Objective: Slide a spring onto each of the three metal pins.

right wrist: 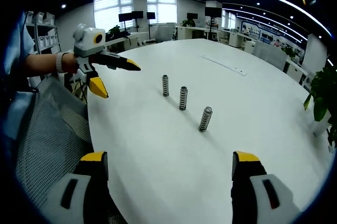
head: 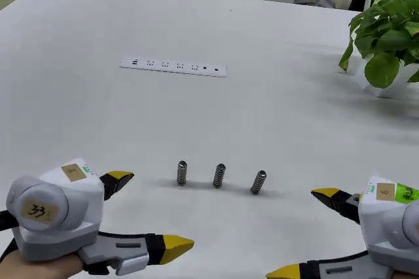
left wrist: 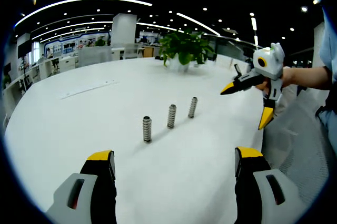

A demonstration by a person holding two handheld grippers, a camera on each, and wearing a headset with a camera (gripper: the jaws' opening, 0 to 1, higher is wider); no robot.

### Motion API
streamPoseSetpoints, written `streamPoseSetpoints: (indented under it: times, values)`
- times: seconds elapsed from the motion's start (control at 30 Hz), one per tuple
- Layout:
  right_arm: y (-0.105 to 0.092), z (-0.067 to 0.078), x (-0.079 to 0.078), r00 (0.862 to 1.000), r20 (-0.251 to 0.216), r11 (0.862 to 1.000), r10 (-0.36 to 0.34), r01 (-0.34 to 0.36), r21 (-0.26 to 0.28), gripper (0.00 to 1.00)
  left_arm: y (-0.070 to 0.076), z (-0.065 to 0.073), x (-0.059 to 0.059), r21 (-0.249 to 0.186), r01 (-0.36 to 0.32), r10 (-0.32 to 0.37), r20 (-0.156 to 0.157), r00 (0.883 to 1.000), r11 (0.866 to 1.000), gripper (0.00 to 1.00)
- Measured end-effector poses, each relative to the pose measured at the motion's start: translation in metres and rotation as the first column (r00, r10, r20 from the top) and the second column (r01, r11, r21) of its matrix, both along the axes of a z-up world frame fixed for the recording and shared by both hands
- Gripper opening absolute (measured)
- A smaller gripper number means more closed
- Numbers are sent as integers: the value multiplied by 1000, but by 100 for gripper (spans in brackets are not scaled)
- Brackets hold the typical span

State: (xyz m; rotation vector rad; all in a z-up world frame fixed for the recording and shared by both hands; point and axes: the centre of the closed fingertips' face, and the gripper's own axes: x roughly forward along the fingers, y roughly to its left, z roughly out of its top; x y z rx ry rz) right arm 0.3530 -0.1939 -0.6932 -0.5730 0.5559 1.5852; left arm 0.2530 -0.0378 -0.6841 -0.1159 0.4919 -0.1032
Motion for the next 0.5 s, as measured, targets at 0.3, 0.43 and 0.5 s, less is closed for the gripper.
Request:
streamPoseSetpoints:
  times: [0.3,0.43,0.5]
  values:
    - [4,-1,-7,999,-31,999,-37,38,33,99,-8,7,-8,25,-35,35,-4,999,999,95]
    - [0,3,-8,998,-44,998,-46,48,43,99,-9,10,-7,27,-45,45,-6,999,999,94]
    - [-2,3,-8,998,-43,998,-46,47,35,99,-10,12,-6,27,-46,46,-4,999,999,94]
